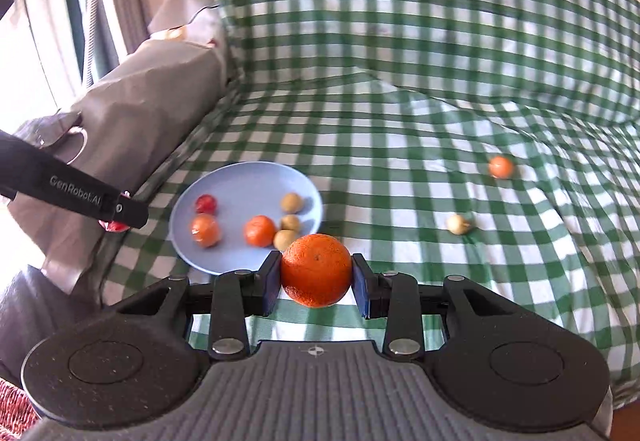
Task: Organize fruits
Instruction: 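Carry both fruits to the blue plate and open both tools to release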
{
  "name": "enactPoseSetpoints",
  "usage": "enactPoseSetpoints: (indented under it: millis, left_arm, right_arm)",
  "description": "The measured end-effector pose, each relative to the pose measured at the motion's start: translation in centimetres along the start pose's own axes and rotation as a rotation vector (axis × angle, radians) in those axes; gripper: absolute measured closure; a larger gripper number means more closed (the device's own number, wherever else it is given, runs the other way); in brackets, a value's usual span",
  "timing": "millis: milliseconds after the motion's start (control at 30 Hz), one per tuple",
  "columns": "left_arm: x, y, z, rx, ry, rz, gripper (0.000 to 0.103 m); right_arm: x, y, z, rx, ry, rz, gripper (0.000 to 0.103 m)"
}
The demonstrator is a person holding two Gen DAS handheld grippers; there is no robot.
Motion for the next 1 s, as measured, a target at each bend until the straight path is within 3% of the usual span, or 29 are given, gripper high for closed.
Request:
enactPoseSetpoints:
  millis: [567, 1000]
  left_arm:
    - [-2.8, 1.8, -1.1, 0.031, 0.031, -0.008, 0.068]
    - [-10.2, 0.5, -5.4, 0.006, 0.071, 0.001, 0.068]
  right_arm:
    - [-3.6, 2.9, -1.5, 0.065, 0.055, -0.044, 0.065]
    - [-12.9, 1.7, -2.8, 0.085, 0.134, -0.022, 0.065]
Point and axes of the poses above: each gripper's, at about its wrist camera, not at the fingertips, and x roughly against the way its jaws point, y to its left, z to its underside, the point moved 6 cm from there along -x, roughly the way its jaws point, and after that the axes turned 10 degrees about -z, right-handed, at the moved point
